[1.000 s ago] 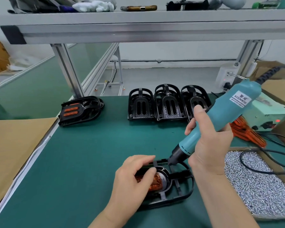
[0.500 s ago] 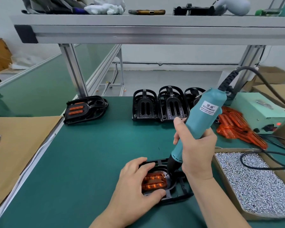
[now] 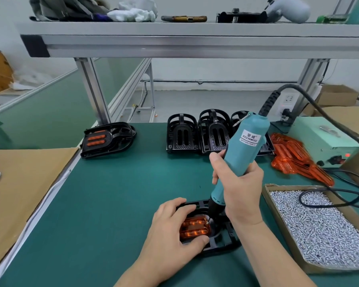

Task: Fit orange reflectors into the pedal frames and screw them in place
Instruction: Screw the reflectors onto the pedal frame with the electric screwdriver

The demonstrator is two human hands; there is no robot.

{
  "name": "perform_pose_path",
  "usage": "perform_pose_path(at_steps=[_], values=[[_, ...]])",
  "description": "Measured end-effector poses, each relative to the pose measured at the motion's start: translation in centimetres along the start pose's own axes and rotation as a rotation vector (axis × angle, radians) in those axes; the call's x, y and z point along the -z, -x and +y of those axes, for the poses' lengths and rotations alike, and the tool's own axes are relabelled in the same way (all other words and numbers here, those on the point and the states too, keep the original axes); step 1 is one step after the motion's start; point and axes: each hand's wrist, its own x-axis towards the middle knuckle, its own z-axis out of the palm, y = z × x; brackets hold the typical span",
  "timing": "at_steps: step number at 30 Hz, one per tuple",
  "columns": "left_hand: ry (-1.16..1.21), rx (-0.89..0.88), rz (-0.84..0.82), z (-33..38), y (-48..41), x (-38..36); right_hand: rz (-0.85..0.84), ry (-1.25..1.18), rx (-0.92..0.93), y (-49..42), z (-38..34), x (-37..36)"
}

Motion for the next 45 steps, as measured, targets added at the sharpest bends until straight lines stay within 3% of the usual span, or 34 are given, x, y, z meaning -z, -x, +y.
perform_pose_path(at_steps=[10, 21, 24, 29, 37, 45], values=[[0.010, 0.010, -0.012, 0.3, -0.2, 0.0, -0.070, 0.034, 0.013, 0.5, -0.1, -0.6], [0.009, -0.003, -0.018, 0.1, -0.2, 0.1, -0.026, -0.004, 0.003, -1.2, -2.3, 0.5], [0.020, 0.001, -0.025, 0.1, -0.1, 0.1, 0.067, -0.066, -0.008, -3.2, -4.1, 1.9], [0.014, 0.013, -0.046, -0.1, -0.1, 0.2, 0.342, -0.098, -0.197, -5.9, -3.7, 7.9], [-0.005, 0.007, -0.035, 0.0, -0.2, 0.1, 0.527, 0.232, -0.563, -6.0, 1.1, 17.2], [0.004, 0.004, -0.032, 0.1, -0.2, 0.2, 0.384, 1.121, -0.458, -4.8, 1.4, 17.8]])
